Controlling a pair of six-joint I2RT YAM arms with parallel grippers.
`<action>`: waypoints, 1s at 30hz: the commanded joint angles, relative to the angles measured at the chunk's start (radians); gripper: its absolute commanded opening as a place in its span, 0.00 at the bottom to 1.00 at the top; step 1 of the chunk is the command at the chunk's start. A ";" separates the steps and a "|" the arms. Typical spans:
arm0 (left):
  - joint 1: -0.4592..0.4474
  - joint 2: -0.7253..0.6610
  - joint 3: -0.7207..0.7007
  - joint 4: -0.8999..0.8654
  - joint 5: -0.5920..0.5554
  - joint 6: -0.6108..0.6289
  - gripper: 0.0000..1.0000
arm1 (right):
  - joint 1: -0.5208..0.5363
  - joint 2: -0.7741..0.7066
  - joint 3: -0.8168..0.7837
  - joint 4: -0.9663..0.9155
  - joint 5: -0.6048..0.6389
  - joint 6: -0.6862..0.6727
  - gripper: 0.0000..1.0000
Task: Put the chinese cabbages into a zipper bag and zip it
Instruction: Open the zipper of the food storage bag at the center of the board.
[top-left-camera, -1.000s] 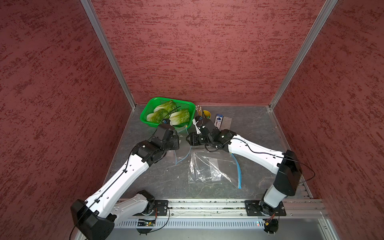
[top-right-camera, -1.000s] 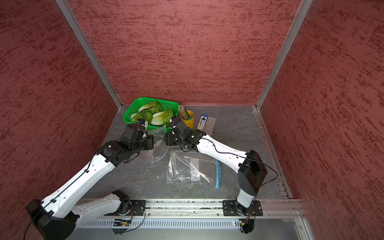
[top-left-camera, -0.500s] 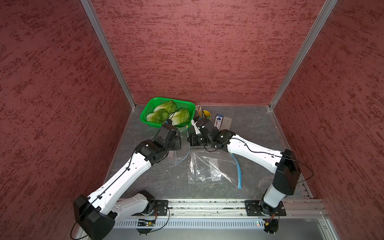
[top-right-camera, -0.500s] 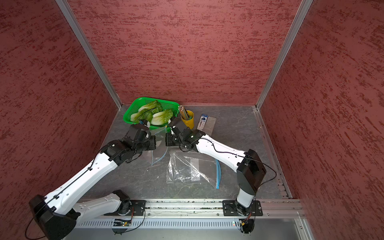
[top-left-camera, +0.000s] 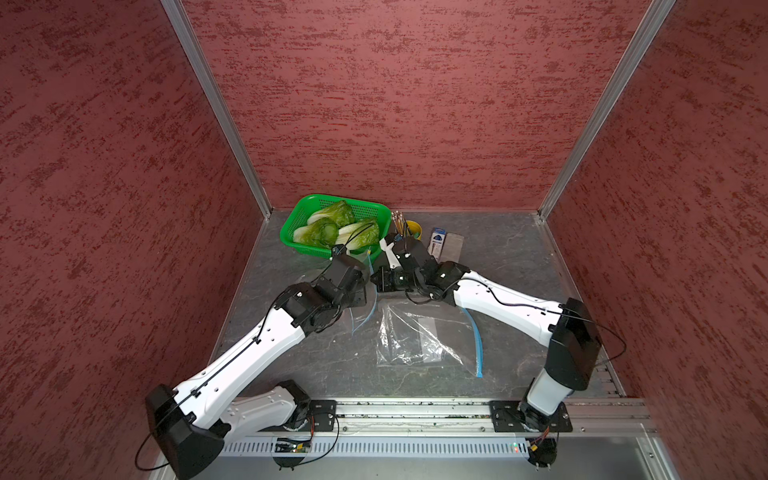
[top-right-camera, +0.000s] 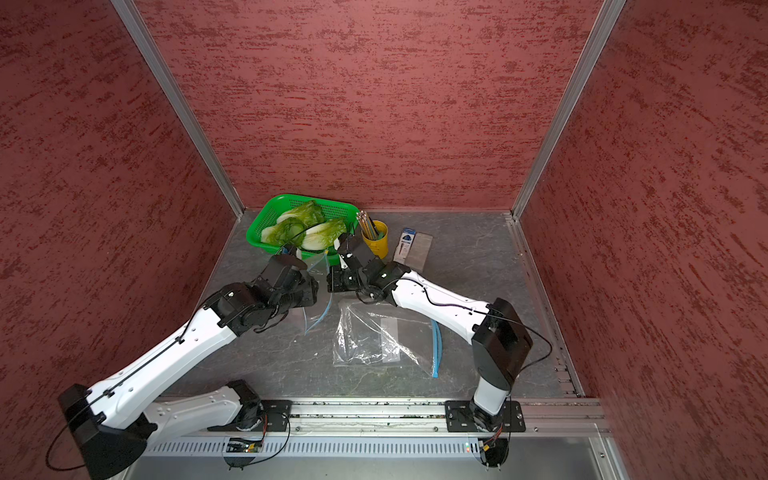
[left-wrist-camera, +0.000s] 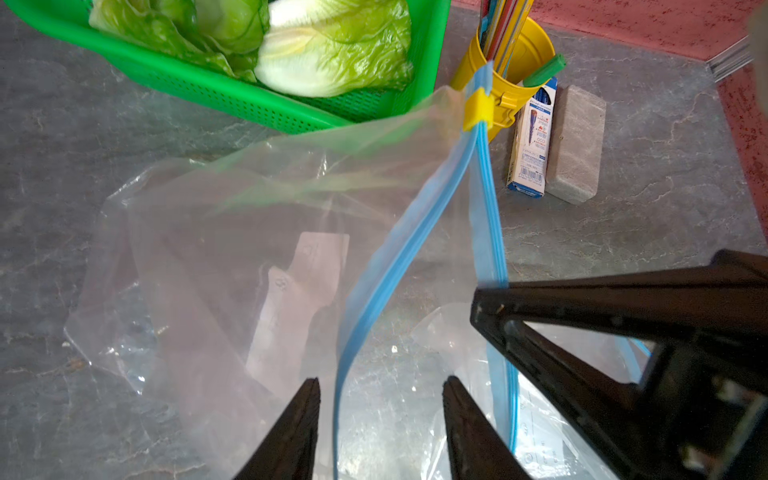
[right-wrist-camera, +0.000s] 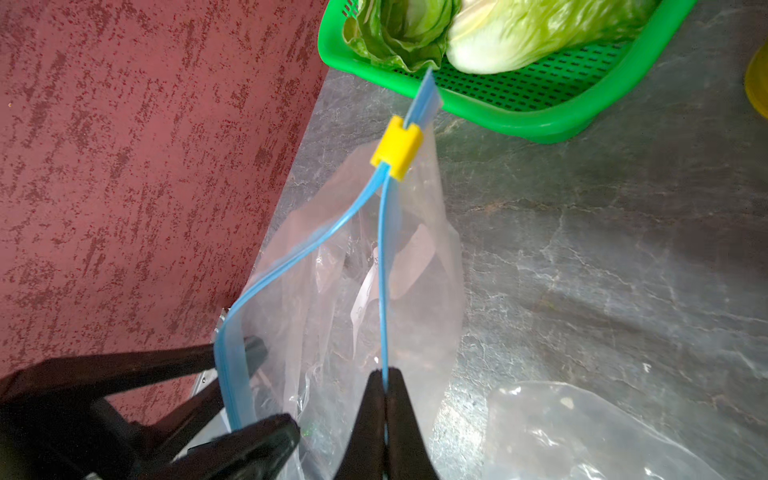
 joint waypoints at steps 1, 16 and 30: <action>-0.019 -0.012 -0.025 -0.023 -0.027 -0.064 0.53 | -0.002 -0.015 -0.012 0.056 -0.021 0.022 0.00; 0.016 -0.006 -0.116 0.077 -0.119 -0.056 0.35 | -0.001 -0.012 -0.003 0.021 0.022 0.012 0.00; 0.076 -0.003 -0.110 0.163 -0.124 0.004 0.09 | 0.000 0.021 0.033 -0.036 0.077 -0.022 0.01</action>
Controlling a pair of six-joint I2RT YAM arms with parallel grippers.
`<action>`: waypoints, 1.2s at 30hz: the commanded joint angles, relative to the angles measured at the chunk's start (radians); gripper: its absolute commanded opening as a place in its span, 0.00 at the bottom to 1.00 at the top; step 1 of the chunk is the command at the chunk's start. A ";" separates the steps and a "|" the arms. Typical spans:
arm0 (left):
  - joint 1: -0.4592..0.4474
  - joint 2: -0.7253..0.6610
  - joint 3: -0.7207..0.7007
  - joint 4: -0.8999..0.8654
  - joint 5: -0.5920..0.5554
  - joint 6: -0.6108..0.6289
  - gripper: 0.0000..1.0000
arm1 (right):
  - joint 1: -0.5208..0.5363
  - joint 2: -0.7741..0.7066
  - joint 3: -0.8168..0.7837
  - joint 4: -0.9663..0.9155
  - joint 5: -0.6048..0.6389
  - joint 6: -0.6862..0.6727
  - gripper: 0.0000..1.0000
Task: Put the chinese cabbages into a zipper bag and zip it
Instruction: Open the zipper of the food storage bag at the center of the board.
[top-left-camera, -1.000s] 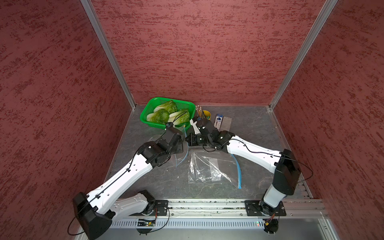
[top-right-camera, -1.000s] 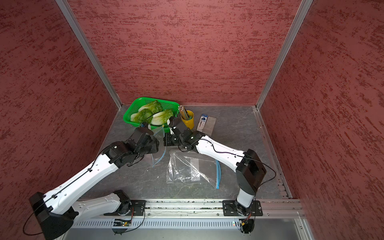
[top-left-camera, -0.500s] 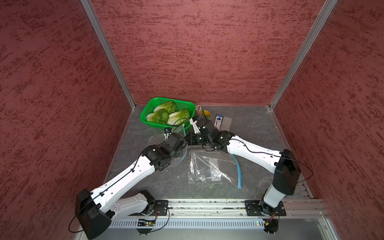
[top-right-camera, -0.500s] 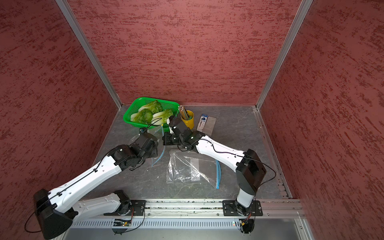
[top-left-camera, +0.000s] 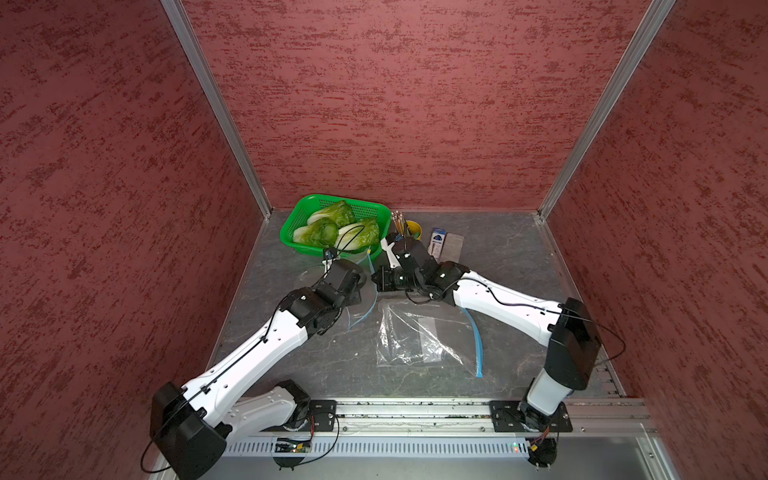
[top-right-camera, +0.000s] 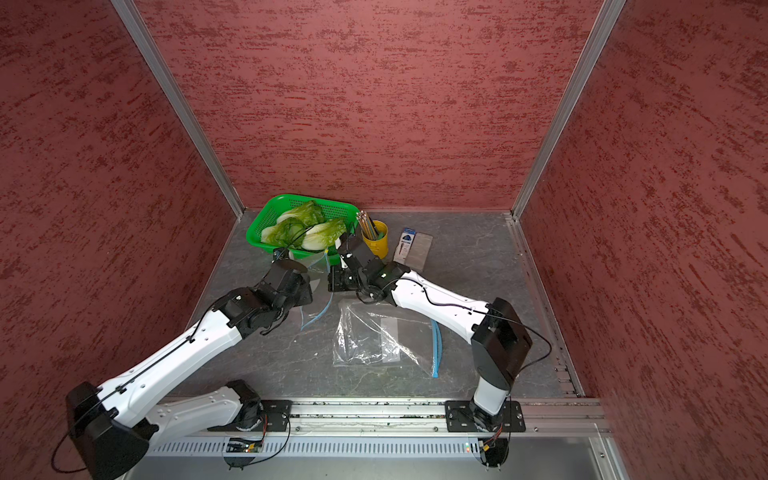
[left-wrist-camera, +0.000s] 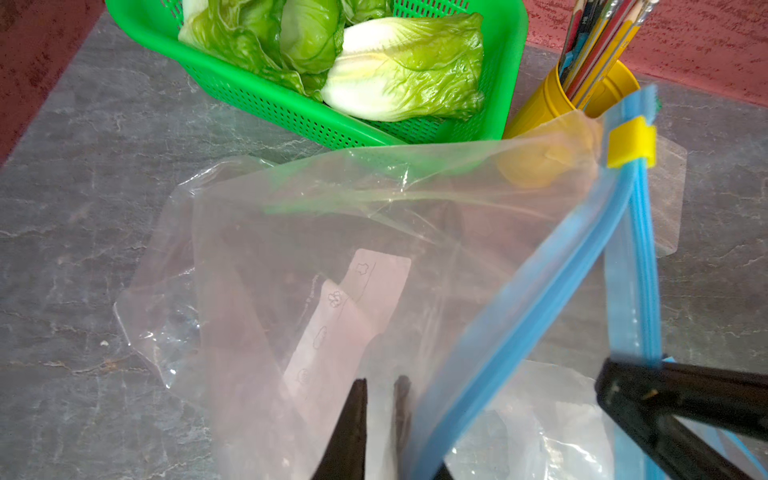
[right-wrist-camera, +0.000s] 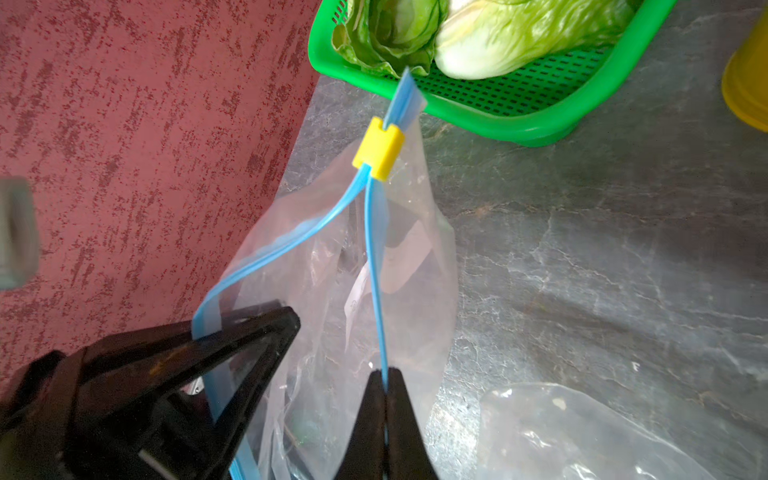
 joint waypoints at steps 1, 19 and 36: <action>0.011 0.000 0.008 0.030 -0.011 0.022 0.06 | 0.000 0.017 0.033 -0.016 0.031 -0.019 0.01; 0.029 -0.007 0.145 -0.053 -0.065 0.038 0.00 | 0.024 0.098 0.061 -0.104 0.228 -0.062 0.34; 0.126 -0.030 0.072 -0.089 -0.002 0.050 0.00 | 0.052 0.040 0.175 -0.046 0.168 -0.101 0.53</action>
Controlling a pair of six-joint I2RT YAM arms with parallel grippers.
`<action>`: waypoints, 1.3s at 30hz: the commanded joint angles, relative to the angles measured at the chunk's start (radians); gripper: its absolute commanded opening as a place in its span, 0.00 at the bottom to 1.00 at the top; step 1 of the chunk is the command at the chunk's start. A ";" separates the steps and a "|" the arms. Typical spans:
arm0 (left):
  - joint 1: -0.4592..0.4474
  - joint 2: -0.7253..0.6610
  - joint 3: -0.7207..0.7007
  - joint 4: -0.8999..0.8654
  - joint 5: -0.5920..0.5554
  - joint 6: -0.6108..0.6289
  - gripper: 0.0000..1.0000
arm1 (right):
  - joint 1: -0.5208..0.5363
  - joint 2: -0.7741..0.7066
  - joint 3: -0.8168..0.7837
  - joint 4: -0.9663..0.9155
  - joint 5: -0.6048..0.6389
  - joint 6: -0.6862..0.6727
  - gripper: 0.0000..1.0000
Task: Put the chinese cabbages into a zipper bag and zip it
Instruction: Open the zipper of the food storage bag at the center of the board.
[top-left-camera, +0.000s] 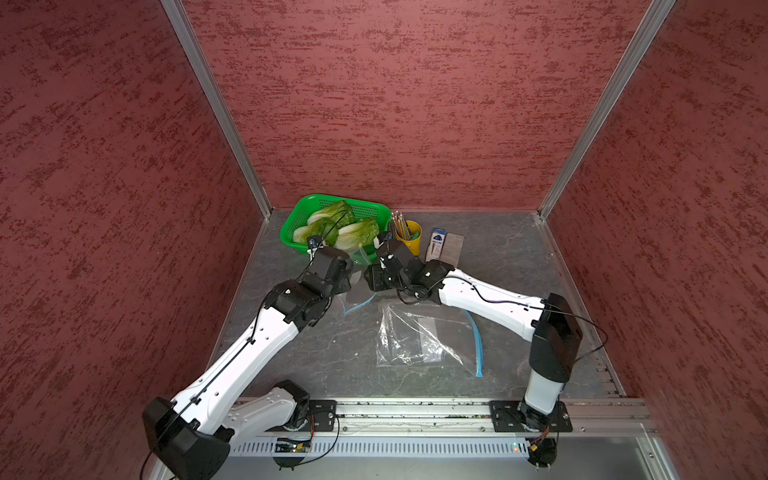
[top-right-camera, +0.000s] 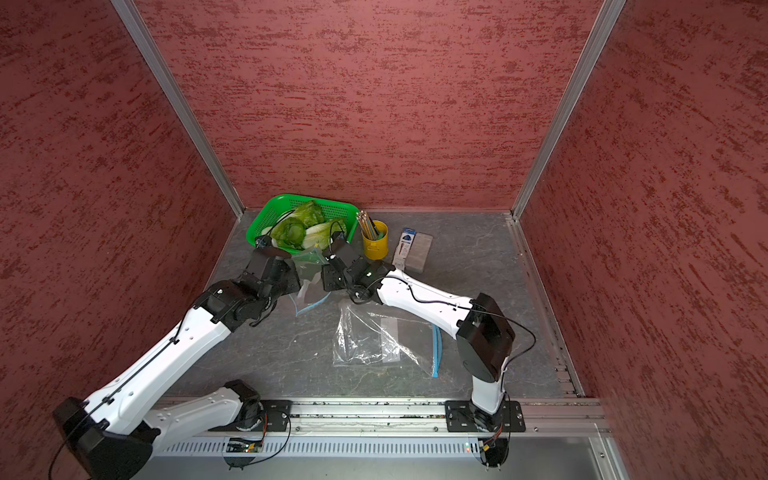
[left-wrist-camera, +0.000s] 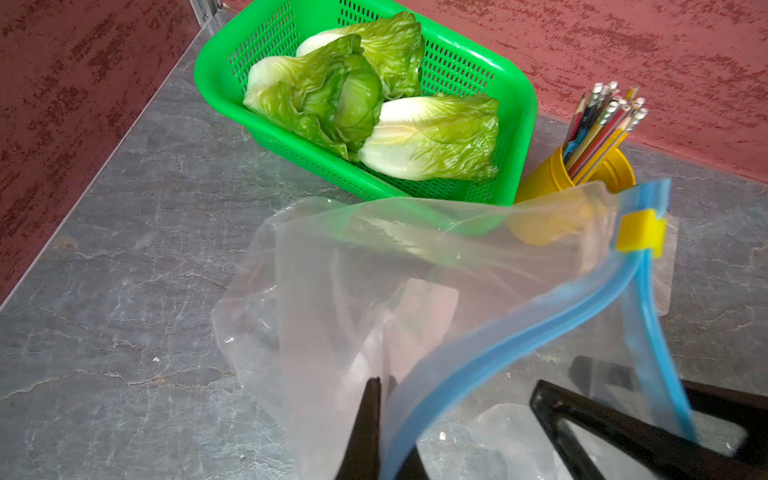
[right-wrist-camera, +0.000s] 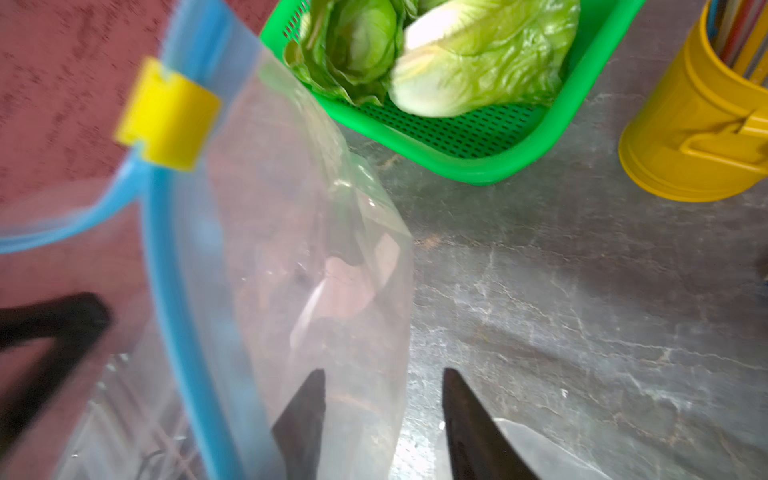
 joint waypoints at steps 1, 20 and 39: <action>0.029 -0.006 -0.027 -0.028 0.016 0.003 0.00 | 0.005 -0.062 0.047 0.038 -0.048 -0.010 0.56; 0.214 -0.065 -0.067 -0.020 0.085 0.058 0.00 | -0.153 0.204 0.355 -0.098 0.027 0.119 0.70; 0.315 -0.105 -0.094 0.011 0.167 0.105 0.00 | -0.179 0.623 0.768 -0.269 0.268 0.197 0.60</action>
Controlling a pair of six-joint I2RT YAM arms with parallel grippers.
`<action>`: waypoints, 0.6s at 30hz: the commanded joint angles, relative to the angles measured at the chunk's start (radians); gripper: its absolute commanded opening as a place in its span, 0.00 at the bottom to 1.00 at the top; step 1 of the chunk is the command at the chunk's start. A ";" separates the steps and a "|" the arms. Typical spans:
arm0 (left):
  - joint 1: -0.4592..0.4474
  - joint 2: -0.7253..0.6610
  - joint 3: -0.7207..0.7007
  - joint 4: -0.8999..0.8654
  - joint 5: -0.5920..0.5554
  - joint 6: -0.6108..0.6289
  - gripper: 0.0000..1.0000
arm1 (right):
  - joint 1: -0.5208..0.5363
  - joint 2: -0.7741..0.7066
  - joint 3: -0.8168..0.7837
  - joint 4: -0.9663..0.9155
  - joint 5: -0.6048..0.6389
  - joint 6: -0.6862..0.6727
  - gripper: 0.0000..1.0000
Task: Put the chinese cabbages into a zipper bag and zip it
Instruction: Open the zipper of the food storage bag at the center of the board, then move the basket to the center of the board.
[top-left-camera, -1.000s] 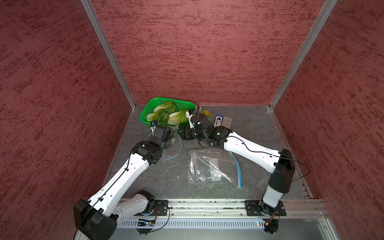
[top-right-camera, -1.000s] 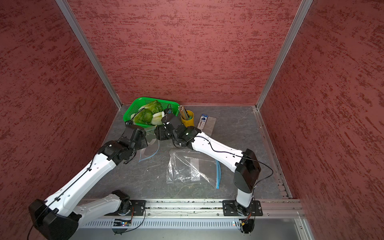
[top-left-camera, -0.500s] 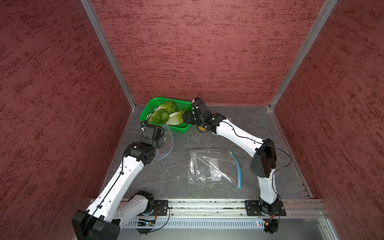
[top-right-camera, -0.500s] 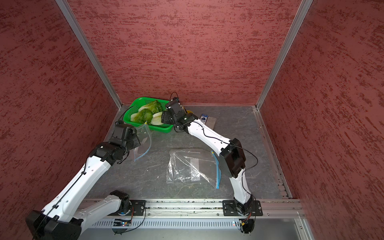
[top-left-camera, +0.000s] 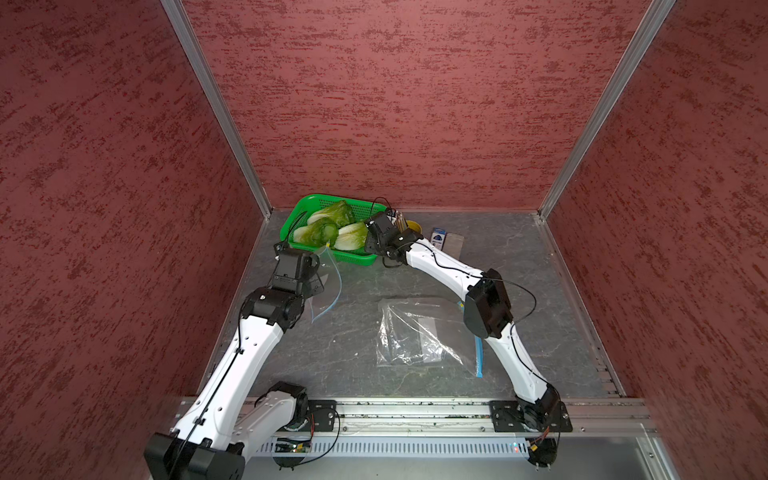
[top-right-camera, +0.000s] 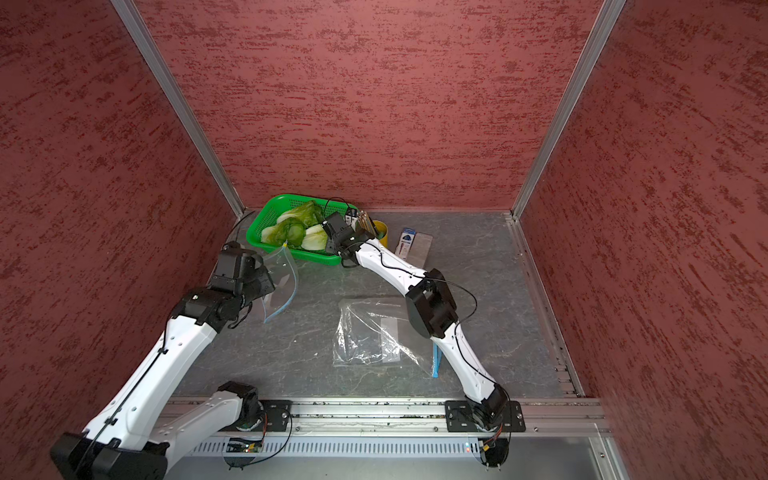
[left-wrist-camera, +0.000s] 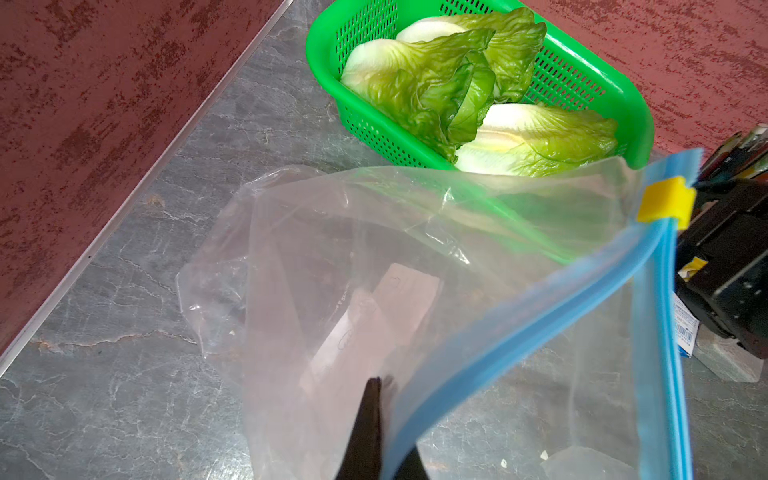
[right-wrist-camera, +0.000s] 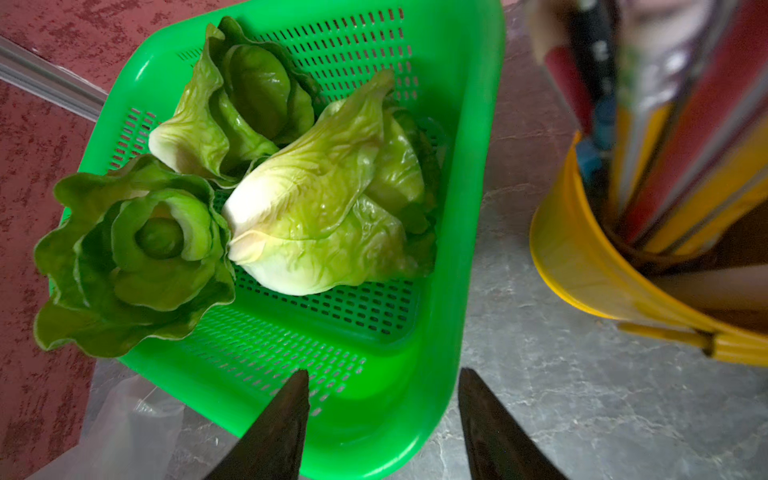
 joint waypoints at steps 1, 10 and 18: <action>0.012 -0.018 -0.021 0.021 0.024 0.017 0.00 | -0.004 0.042 0.070 -0.042 0.081 0.005 0.59; 0.023 -0.028 -0.024 0.018 0.022 0.018 0.00 | -0.003 0.082 0.073 -0.031 0.123 -0.009 0.57; 0.026 -0.043 -0.032 0.013 0.019 0.014 0.00 | -0.005 0.112 0.076 -0.009 0.140 -0.026 0.51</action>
